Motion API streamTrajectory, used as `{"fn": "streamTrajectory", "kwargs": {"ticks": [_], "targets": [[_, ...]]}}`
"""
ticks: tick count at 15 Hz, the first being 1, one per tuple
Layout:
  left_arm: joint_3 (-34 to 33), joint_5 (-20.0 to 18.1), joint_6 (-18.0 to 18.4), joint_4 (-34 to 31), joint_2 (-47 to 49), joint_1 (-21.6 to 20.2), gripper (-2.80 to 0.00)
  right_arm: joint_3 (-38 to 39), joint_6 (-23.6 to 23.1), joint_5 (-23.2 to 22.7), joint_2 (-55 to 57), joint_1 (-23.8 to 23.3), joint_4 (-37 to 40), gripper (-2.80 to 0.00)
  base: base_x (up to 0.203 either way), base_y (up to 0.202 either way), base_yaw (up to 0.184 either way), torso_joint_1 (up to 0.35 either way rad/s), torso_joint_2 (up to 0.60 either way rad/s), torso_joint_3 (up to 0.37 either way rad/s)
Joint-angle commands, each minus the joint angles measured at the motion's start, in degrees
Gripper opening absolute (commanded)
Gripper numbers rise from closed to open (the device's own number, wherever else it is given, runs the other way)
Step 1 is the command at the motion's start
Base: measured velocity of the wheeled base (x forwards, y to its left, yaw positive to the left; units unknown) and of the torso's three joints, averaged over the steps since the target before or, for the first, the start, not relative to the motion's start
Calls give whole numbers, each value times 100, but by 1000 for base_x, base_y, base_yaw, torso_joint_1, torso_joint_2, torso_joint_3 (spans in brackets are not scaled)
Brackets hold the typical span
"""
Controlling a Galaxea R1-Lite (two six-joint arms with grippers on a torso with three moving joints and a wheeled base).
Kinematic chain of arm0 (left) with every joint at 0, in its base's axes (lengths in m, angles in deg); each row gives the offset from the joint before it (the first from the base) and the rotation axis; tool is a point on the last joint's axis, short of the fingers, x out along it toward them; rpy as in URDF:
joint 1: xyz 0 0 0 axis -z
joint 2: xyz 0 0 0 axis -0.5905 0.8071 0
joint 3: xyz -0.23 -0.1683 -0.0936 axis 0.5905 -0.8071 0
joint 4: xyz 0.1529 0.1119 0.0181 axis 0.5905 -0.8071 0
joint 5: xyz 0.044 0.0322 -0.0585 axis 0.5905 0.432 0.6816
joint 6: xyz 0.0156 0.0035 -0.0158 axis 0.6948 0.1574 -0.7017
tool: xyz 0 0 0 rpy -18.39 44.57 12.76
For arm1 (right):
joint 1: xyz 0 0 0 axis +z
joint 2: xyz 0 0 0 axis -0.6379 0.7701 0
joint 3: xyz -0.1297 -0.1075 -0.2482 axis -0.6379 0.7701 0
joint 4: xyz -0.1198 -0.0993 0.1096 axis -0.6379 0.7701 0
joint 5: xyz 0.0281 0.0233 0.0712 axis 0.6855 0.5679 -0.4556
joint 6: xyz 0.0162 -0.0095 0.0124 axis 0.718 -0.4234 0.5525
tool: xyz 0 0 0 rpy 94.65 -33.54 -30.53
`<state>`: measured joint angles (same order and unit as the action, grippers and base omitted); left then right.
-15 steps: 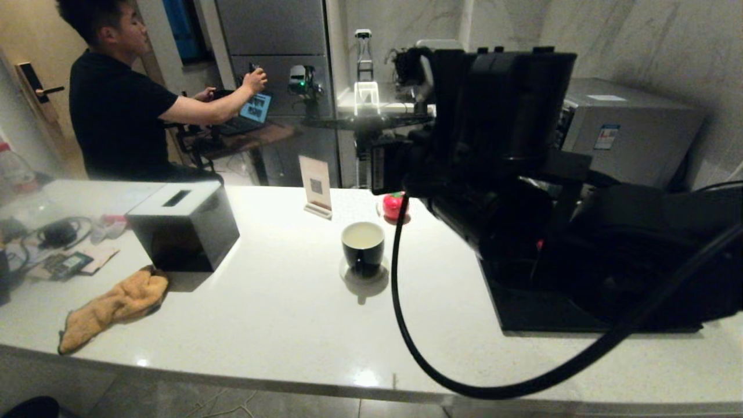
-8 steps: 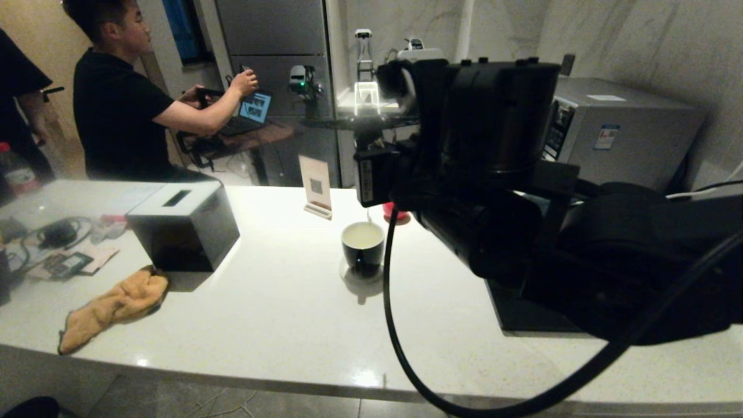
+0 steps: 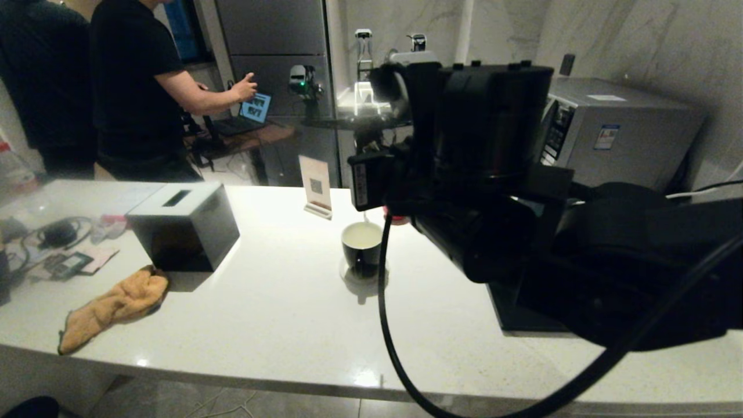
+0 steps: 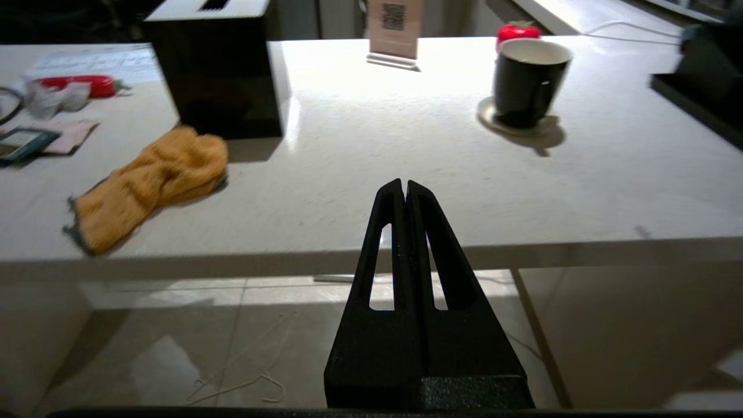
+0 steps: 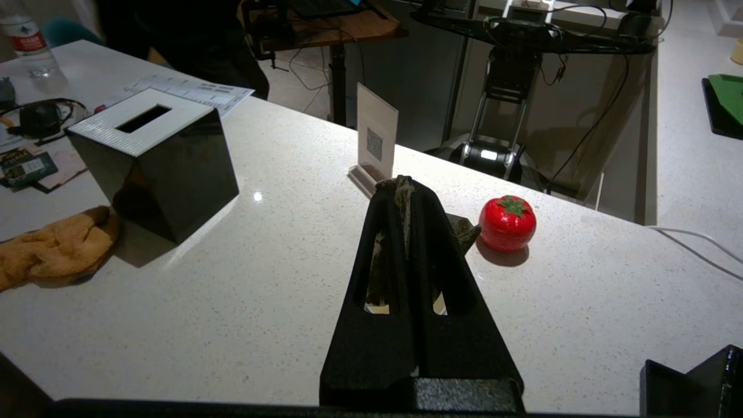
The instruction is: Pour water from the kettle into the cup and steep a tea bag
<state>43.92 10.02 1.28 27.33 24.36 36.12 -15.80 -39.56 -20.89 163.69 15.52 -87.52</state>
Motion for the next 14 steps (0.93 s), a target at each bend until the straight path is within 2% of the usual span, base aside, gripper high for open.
{"fn": "streamTrajectory", "kwargs": {"ticks": [1, 4, 6, 10, 12, 13, 14], "targets": [[288, -120, 5, 8, 717, -2, -280, -9, -44, 29, 24, 22, -13, -280, 0, 0, 0, 0, 0, 0], [849, -730, 22, 15, 1713, 3, -280, -166, -224, 12, 103, 22, -28, -280, 0, 0, 0, 0, 0, 0], [1088, -982, 27, 36, 2323, 19, -280, -316, -226, 6, 147, 25, -17, -280, 0, 0, 0, 0, 0, 0], [1418, -1137, 29, 70, 3214, 474, -280, -346, -218, 2, 140, 22, -32, -280, 0, 0, 0, 0, 0, 0], [1515, -1137, 29, 302, 3701, 626, -280, -346, -218, 2, 140, 22, -33, -280, 0, 0, 0, 0, 0, 0], [1549, -1132, 29, 523, 3967, 713, 0, -346, -210, 2, 131, 22, -33, -280, 0, 0, 0, 0, 0, 0], [1569, -1120, 29, 832, 4281, 843, 0, -346, -218, 2, 130, 22, -33, -280, 0, 0, 0, 0, 0, 0]]}}
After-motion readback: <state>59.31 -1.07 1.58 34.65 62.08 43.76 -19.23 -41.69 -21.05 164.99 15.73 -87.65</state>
